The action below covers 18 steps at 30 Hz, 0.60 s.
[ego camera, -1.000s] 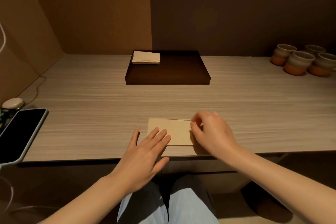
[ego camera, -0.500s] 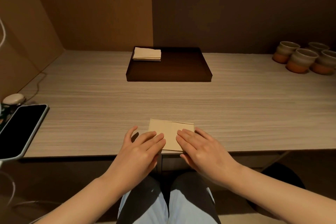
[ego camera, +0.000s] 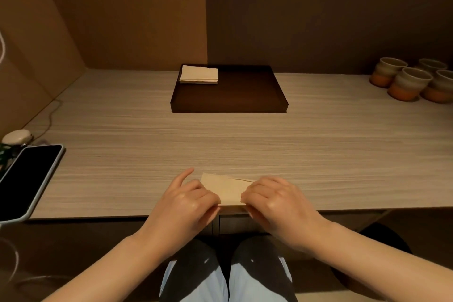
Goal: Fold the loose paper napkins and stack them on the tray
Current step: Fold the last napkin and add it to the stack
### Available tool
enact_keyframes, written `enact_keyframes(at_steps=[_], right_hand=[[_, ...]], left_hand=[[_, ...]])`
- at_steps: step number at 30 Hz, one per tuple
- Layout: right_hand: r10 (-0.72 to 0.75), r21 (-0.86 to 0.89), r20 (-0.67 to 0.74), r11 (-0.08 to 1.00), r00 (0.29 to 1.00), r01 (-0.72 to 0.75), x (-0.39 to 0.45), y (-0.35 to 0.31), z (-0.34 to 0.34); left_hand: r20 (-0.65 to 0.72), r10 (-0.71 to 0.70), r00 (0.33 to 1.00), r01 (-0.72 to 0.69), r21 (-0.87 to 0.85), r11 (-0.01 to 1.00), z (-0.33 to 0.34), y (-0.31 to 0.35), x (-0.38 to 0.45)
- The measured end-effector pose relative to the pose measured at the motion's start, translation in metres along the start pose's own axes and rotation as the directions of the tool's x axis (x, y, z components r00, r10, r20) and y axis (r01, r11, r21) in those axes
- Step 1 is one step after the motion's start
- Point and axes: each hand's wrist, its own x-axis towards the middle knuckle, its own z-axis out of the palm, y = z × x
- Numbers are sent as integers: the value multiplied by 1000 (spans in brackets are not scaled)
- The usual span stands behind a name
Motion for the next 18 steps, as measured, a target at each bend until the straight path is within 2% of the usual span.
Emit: enact_keyframes(at_steps=[3,5,11,16,18], right_hand=[[30,-75,-54,997,998,-34,24,13,-14],[54,-120,-68,991,996,-62,46,24,-22],[139,-203,15,970,990,-133,125,59,-60],[345,-130,42,932,938,-338,198,108,-69],[418,-6,62,908,906,-419,226,132,-60]], left_hand=[[54,-36,998,35,13,999,-9,-10,19],[41,-65,997,64,21,998,-18,-19,36],[12,-254,967,254,32,967,-64,-64,105],[47,-413,910,412,16,911,-80,-120,166],[56,-464,884,463,31,886,-79,-148,188]])
